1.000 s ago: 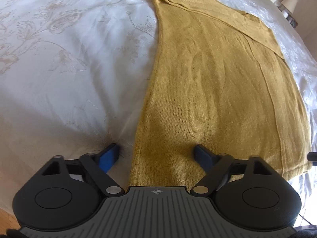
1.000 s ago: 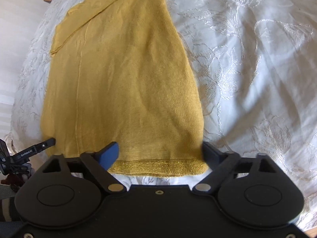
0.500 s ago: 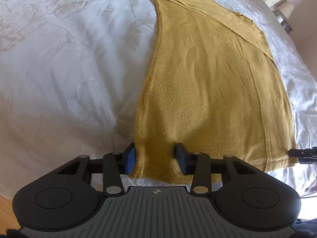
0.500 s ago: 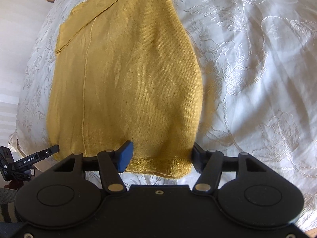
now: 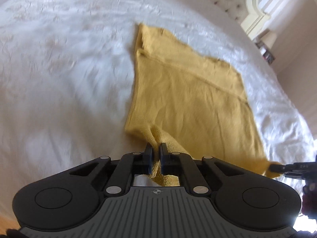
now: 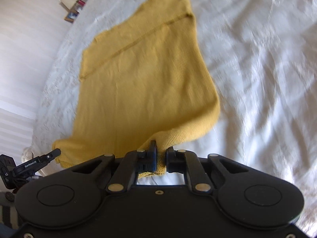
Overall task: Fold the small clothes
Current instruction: 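Close the left and right grippers on the sweater hem, then lift the hem with both grippers, fold it toward the collar, release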
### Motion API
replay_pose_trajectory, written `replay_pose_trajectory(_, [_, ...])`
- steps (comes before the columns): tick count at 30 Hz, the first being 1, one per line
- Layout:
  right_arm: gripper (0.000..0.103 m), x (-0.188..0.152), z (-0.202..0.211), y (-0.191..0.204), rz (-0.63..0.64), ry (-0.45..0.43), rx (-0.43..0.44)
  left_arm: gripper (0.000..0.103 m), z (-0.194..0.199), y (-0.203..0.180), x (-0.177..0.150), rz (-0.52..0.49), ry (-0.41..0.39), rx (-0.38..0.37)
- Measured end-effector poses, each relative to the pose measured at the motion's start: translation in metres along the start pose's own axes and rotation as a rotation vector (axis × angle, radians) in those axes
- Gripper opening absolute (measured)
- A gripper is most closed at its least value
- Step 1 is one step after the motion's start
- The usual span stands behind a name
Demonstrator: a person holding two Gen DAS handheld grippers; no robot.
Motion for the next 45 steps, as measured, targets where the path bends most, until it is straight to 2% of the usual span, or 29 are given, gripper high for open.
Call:
replay_pose_trajectory(10, [0.017, 0.082, 0.006, 0.007, -0.001, -0.195, 0.018, 0.007, -0.016, -0.021, 0.083, 0.009, -0.133, -0.062])
replay_pose_trajectory(21, [0.017, 0.185, -0.015, 0.017, 0.088, -0.287, 0.007, 0.007, -0.05, -0.043, 0.171, -0.017, -0.231, -0.103])
replay_pose_trajectory(28, [0.017, 0.243, -0.054, 0.013, 0.105, -0.284, -0.011, 0.007, -0.096, -0.04, 0.216, -0.018, -0.215, -0.083])
replay_pose_trajectory(34, [0.018, 0.268, -0.098, -0.001, 0.092, -0.209, -0.044, 0.007, -0.141, -0.022, 0.232, 0.027, -0.157, -0.021])
replay_pose_trajectory(36, [0.023, 0.272, -0.11, -0.007, 0.085, -0.188, -0.056, 0.008, -0.152, -0.016, 0.236, 0.042, -0.147, 0.002])
replay_pose_trajectory(38, [0.023, 0.276, -0.119, -0.012, 0.071, -0.173, -0.063, 0.009, -0.16, -0.01, 0.241, 0.057, -0.144, 0.028])
replay_pose_trajectory(39, [0.024, 0.278, -0.122, -0.014, 0.062, -0.169, -0.056, 0.014, -0.163, -0.009, 0.243, 0.064, -0.143, 0.033])
replay_pose_trajectory(40, [0.028, 0.28, -0.124, -0.015, 0.056, -0.169, -0.059, 0.026, -0.165, -0.008, 0.245, 0.068, -0.14, 0.038])
replay_pose_trajectory(41, [0.031, 0.282, -0.125, -0.016, 0.052, -0.172, -0.061, 0.031, -0.166, -0.009, 0.247, 0.063, -0.141, 0.04])
replay_pose_trajectory(43, [0.056, 0.286, -0.122, -0.018, 0.049, -0.193, -0.07, 0.043, -0.164, -0.013, 0.246, 0.031, -0.146, 0.04])
replay_pose_trajectory(45, [0.061, 0.288, -0.116, -0.02, 0.034, -0.227, -0.071, 0.044, -0.159, -0.019, 0.241, -0.012, -0.142, 0.042])
Point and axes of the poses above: each gripper's, at about its wrist camera, not at the fingertips, and z roughly against the way its jaws point, y to its left, x to its top, the point moved 4 cm from there along -z, roughly the way its jaws point, and after that the axes turned 5 degrees about z, right-handed, at the moved point
